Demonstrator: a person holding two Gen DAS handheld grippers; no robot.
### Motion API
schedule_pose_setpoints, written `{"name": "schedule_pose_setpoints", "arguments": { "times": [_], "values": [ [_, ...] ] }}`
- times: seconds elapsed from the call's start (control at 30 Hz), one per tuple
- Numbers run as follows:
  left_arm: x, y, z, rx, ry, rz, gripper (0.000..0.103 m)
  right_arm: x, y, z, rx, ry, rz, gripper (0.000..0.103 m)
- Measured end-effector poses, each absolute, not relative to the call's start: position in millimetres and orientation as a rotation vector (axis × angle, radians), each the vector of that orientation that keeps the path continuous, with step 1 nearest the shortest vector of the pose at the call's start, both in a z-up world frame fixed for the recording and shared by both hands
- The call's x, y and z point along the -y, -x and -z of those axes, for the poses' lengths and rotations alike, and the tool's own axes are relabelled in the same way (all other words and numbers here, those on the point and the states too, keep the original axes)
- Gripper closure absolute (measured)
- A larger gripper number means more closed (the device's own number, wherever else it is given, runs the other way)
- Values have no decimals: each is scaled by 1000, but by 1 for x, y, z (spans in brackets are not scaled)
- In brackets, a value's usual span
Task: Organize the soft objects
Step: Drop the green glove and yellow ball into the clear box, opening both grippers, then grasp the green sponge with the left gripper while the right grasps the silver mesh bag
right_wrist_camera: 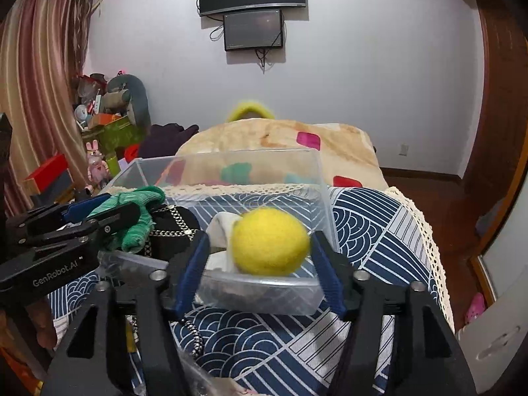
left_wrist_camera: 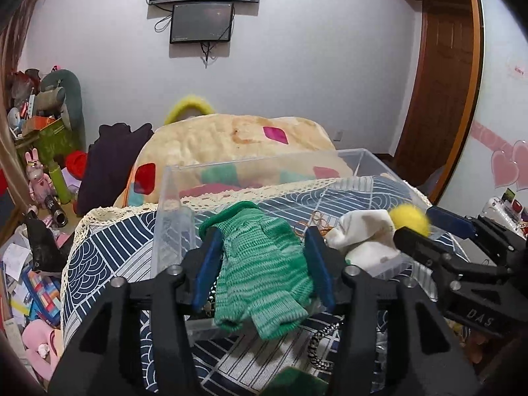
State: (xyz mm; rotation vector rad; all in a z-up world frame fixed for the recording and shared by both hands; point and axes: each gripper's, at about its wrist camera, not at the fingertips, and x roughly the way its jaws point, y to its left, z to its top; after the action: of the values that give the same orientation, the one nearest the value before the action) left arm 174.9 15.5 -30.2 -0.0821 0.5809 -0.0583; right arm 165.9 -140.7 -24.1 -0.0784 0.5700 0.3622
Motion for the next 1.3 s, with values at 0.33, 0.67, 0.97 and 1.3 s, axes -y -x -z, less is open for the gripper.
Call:
{"name": "schedule_pose_setpoints", "arguments": {
  "times": [0.33,0.67,0.97,1.3],
  "values": [
    [-12,-147,6,-515,65,76,27,145,-152,11,-536,78,-372,41],
    [-14,-98,-19,-400,70,60,1,162,-115,-16,-431,43,-405,28],
    [-18,-76,12,-445,90,63,1,157,-97,3,-478,59,-458,28],
    [-27,-85,76,-608,191,83,1,144,-93,61,-642,64,-500,28]
  ]
}}
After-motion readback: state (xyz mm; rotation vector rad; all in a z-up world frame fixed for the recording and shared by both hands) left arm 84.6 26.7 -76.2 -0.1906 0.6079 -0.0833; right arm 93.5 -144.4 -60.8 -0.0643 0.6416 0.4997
